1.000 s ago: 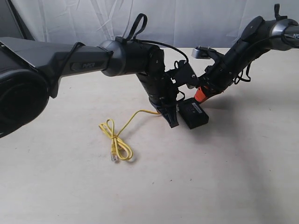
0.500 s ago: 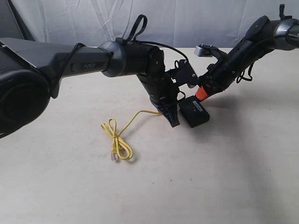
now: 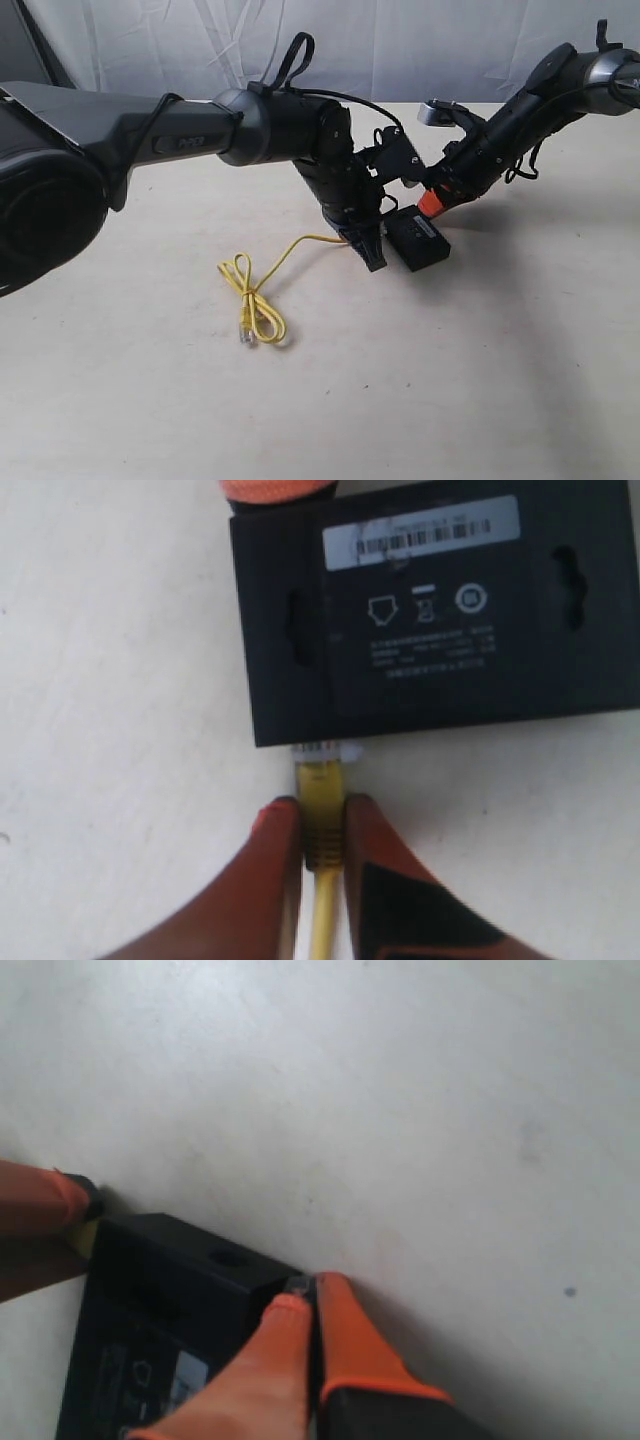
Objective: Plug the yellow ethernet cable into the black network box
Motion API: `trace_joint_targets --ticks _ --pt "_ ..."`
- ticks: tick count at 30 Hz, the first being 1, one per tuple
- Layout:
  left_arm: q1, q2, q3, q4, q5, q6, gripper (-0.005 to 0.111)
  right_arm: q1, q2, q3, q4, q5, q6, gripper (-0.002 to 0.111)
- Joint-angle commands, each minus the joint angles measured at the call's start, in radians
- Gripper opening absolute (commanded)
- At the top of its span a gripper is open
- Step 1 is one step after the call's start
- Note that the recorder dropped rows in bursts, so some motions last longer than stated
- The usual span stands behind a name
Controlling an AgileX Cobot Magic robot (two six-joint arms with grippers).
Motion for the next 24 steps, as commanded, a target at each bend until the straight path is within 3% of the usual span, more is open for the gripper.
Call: trace_joint_targets --ticks 1,13,16,20,24 --pt "-0.014 0.008 -0.005 -0.062 -0.14 0.009 0.0 0.03 0.004 0.002 0.122 0.084 -0.032 -0.001" --pt "-0.014 0.008 -0.005 -0.062 -0.11 0.006 0.003 0.024 0.004 0.002 0.124 0.084 -0.034 -0.001" --pt "-0.014 0.005 -0.005 -0.062 -0.092 0.006 0.016 0.022 0.004 0.002 0.121 0.084 -0.034 -0.001" --pt "-0.012 0.003 -0.005 -0.057 -0.077 0.006 0.046 0.022 0.004 0.002 0.12 0.084 -0.034 -0.001" --pt "-0.012 0.003 -0.005 -0.058 -0.059 0.006 0.068 0.022 0.004 0.002 0.12 0.084 -0.034 -0.001"
